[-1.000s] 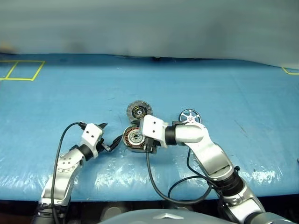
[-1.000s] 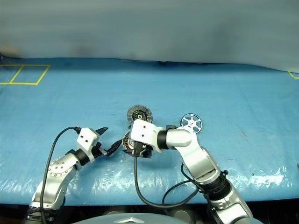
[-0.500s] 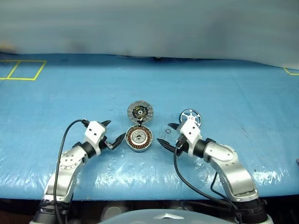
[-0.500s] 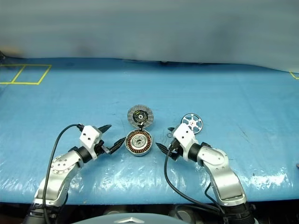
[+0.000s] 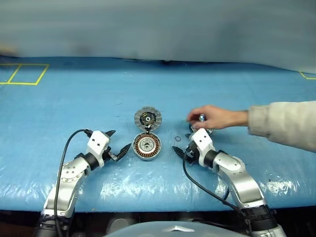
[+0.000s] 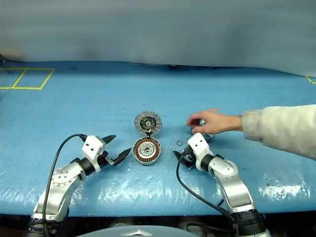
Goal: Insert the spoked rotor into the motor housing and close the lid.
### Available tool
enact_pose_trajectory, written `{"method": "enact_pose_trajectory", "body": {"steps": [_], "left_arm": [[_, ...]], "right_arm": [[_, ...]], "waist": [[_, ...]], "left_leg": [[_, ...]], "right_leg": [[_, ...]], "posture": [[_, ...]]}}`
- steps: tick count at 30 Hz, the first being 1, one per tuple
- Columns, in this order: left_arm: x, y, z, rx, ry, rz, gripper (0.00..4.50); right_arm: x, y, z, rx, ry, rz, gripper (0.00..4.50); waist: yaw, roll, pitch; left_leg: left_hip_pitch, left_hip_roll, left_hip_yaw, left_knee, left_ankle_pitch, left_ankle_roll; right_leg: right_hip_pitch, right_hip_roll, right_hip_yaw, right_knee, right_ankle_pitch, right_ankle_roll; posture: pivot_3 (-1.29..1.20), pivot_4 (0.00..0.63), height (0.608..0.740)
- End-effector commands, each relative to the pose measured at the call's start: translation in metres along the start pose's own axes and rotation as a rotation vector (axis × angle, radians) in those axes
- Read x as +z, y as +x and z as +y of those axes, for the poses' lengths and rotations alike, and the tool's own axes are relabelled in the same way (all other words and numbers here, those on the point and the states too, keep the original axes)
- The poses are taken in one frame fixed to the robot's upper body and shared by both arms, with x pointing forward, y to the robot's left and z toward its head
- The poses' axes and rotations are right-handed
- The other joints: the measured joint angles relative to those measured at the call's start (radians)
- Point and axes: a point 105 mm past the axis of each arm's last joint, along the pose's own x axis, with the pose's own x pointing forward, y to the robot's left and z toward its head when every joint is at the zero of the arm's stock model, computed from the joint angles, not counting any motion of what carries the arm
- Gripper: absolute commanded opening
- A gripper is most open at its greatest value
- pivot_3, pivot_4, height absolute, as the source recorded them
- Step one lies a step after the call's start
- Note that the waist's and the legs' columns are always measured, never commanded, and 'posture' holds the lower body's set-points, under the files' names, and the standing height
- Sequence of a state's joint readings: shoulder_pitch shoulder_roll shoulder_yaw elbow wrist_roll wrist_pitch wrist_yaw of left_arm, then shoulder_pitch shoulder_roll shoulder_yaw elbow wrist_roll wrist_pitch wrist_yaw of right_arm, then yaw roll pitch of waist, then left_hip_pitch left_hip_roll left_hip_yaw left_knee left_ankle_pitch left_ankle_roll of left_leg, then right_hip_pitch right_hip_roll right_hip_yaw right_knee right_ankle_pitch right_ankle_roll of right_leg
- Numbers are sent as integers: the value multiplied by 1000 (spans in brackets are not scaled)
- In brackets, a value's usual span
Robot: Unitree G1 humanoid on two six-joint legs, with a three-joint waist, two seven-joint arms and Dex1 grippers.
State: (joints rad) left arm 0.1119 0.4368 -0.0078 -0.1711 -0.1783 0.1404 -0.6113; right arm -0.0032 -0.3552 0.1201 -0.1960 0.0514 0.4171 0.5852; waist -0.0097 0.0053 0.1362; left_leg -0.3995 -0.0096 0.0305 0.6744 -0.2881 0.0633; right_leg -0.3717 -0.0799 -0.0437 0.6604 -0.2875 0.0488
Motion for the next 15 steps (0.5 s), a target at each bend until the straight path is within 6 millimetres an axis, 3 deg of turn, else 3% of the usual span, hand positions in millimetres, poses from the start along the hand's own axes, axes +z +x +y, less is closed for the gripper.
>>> {"method": "enact_pose_trajectory", "body": {"steps": [1,15], "left_arm": [[12,-1,2,8,22,-46,4500],[13,-3,4,19,30,-46,4500]], "right_arm": [[2,0,-3,-14,-2,-8,4080],[13,5,-1,-5,9,-43,4080]], "waist": [[0,0,0],[-1,0,0]], "left_leg": [[0,0,0,0,0,0],[0,0,0,0,0,0]], "right_leg": [[0,0,0,0,0,0],[0,0,0,0,0,0]], "posture": [[0,150,740],[0,150,740]]}}
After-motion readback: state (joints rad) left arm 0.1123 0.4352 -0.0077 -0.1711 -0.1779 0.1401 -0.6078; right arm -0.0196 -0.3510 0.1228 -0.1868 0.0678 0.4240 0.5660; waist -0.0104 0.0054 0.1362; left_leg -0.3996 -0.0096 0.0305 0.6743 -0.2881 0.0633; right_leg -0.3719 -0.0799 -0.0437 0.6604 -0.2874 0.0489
